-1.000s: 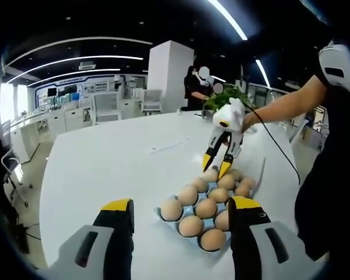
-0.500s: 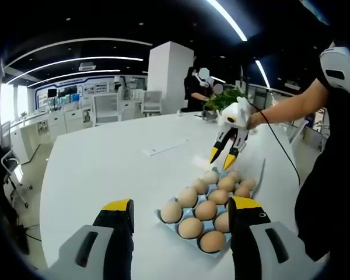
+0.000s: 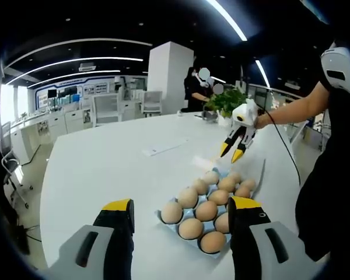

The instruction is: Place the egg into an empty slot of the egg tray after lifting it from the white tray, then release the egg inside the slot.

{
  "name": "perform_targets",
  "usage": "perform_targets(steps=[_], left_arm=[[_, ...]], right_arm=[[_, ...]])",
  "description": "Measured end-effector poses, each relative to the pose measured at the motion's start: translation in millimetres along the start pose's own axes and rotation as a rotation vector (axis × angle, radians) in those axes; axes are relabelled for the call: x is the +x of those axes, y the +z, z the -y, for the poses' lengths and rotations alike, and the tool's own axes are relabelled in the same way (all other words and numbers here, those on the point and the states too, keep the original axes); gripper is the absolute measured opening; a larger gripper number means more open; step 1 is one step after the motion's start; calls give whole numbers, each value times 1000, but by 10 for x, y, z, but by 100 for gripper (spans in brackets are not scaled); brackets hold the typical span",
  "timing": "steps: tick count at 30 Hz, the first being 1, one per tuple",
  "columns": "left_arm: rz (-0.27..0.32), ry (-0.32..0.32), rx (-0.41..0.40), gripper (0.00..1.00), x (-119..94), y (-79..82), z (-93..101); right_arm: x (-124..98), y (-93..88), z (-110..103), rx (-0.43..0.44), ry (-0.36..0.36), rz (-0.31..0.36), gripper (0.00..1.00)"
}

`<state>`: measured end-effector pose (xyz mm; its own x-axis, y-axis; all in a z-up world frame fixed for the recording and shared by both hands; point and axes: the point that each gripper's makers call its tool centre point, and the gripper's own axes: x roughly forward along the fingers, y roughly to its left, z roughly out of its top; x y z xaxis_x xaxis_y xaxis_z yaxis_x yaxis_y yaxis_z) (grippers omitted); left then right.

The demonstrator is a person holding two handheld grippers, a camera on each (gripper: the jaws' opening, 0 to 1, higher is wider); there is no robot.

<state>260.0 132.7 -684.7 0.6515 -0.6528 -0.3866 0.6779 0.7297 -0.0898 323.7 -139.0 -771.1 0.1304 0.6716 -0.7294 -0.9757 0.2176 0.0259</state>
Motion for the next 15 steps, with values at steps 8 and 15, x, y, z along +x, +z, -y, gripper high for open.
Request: perform_targets(steps=[8, 15], left_arm=[[-8, 0, -1, 66, -5, -24, 5], [-7, -2, 0, 66, -2, -14, -2]], right_arm=[[-167, -223, 83, 47, -52, -13, 26], [-344, -433, 172, 85, -105, -30, 26]])
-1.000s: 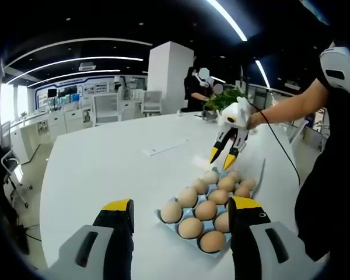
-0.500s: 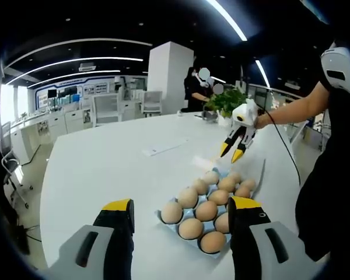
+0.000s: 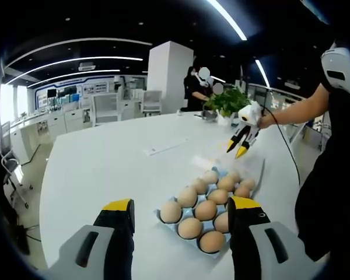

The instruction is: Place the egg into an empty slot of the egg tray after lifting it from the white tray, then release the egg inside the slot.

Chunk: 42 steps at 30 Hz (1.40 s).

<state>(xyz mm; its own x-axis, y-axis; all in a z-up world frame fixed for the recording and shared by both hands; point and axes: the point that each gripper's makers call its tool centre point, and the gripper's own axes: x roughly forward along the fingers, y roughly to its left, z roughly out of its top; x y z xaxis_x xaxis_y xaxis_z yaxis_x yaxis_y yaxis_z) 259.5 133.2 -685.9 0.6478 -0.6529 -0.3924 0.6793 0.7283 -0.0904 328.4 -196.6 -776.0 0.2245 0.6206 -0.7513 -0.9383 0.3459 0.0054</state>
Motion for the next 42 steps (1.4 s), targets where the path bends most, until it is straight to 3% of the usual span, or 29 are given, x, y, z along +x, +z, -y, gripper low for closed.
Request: perform_targets(steps=[27, 36, 42], left_arm=[[3, -3, 6, 66, 11, 41, 13], [8, -1, 6, 65, 7, 44, 15], [10, 8, 2, 65, -19, 40, -14]], right_arm=[[-744, -645, 542, 187, -257, -2, 26], [-872, -754, 683, 216, -310, -9, 26], [-878, -867, 773, 203, -327, -66, 26]])
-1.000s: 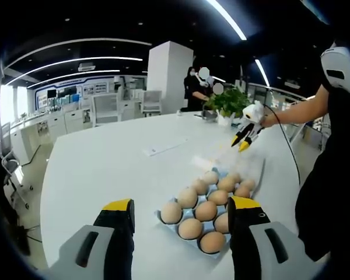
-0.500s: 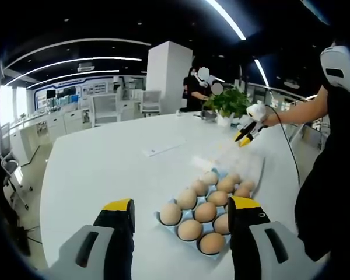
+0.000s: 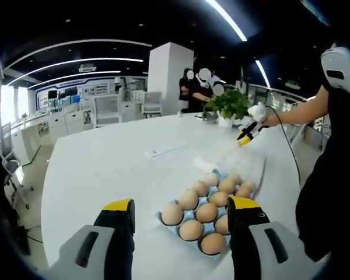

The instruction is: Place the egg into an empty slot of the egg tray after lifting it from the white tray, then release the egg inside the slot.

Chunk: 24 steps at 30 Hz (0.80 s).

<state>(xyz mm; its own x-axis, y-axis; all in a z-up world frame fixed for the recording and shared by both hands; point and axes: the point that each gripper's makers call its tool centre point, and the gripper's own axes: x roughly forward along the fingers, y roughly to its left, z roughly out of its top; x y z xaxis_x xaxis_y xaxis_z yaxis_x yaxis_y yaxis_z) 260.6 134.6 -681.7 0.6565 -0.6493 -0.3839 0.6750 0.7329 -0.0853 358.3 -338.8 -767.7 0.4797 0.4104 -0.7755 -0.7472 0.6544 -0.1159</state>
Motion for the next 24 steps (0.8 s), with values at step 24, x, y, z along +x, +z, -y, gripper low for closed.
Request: perform_targets(steps=[24], left_arm=[[-15, 25, -17, 65, -37, -53, -46]], right_arm=[[237, -143, 4, -70, 137, -116, 26]])
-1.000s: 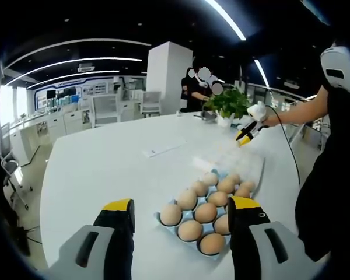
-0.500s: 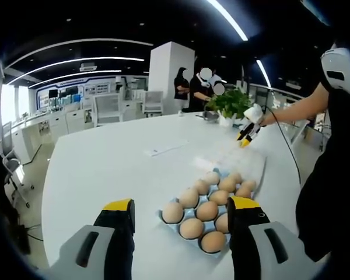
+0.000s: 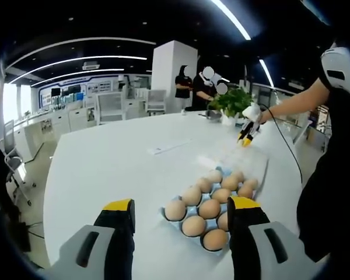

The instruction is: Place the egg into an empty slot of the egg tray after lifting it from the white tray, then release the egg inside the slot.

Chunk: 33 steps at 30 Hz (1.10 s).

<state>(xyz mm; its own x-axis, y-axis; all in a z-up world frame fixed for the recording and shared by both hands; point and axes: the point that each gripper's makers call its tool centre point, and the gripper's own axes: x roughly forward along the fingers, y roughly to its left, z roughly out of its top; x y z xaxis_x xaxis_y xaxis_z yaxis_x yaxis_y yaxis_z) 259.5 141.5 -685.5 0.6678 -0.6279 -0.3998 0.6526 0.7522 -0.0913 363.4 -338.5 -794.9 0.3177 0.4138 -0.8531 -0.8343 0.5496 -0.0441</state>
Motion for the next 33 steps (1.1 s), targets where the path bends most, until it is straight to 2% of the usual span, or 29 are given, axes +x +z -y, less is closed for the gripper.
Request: perform_targets(steps=[1, 2, 5, 8, 9, 12, 18, 25, 33], left_arm=[[0, 1, 2, 65, 2, 1, 0], [2, 0, 2, 65, 3, 6, 3], [0, -3, 5, 64, 14, 6, 17], [-2, -8, 0, 64, 20, 1, 20], [-3, -8, 0, 64, 18, 1, 18], [3, -6, 0, 65, -2, 18, 3], [3, -3, 0, 65, 0, 2, -7], [6, -8, -1, 65, 3, -3, -4], [6, -18, -2, 65, 16, -5, 11]], right_arm=[[-14, 3, -2, -6, -19, 15, 26], [-40, 0, 0, 49, -36, 49, 26], [-91, -6, 14, 105, -86, 96, 25], [-188, -3, -10, 42, -110, 84, 25], [-209, 6, -15, 48, -108, 86, 25], [-419, 174, 30, 49, -127, 148, 25], [-610, 356, 4, 31, -132, 182, 25], [-597, 454, -151, -5, -102, 178, 25], [-601, 497, -178, -31, -97, 170, 25]])
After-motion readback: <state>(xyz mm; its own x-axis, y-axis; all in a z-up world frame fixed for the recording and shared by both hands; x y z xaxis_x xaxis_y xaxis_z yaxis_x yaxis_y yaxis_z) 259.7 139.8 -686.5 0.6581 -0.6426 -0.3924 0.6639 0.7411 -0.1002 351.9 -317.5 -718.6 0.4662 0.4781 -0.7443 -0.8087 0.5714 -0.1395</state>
